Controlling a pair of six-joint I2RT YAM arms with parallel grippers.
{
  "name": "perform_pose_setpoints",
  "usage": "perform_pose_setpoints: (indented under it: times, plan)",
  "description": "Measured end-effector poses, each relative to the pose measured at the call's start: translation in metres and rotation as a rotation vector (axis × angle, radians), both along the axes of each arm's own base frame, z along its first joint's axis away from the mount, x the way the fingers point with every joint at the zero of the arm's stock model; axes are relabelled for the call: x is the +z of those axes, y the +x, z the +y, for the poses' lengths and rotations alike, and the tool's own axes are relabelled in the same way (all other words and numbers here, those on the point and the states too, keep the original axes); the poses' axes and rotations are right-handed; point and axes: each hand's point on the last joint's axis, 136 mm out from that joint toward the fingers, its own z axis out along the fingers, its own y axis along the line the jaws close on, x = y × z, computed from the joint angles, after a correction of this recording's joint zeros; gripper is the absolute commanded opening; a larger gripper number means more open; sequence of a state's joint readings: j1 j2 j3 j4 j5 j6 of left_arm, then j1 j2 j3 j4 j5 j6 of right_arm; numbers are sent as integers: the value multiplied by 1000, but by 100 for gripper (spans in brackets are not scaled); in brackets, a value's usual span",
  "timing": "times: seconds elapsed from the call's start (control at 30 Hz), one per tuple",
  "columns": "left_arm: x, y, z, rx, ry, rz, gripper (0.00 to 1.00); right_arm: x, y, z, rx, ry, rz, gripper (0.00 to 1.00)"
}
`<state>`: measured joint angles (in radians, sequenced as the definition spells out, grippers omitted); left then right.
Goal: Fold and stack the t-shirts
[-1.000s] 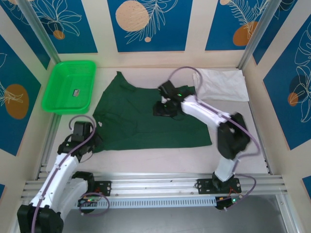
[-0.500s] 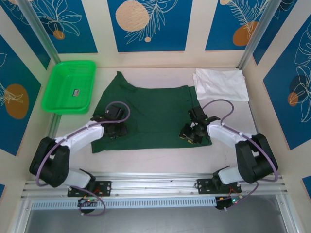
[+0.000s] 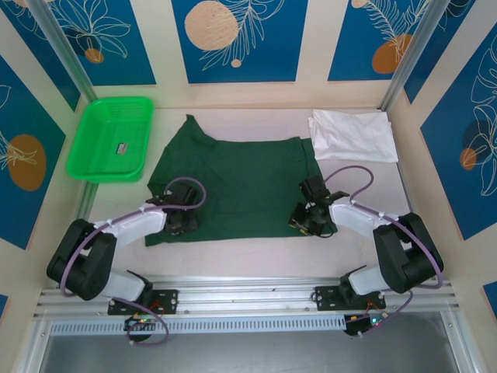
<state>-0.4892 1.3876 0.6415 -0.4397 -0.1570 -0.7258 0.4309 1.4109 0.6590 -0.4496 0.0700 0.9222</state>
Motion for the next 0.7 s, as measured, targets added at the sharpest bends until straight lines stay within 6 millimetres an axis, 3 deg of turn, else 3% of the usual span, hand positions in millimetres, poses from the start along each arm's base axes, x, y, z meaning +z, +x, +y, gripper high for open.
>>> perform_pose_setpoints:
  times: [0.17,0.47,0.7]
  plan:
    - [1,-19,10,18,-3,3,24,0,-12,14,28,-1,10,32]
    - [4,-59,31,52,-17,0,25,-2,-58,26,22,22,33,31]
    - [8,-68,36,73,-31,-1,24,-1,-87,23,-17,47,37,35]
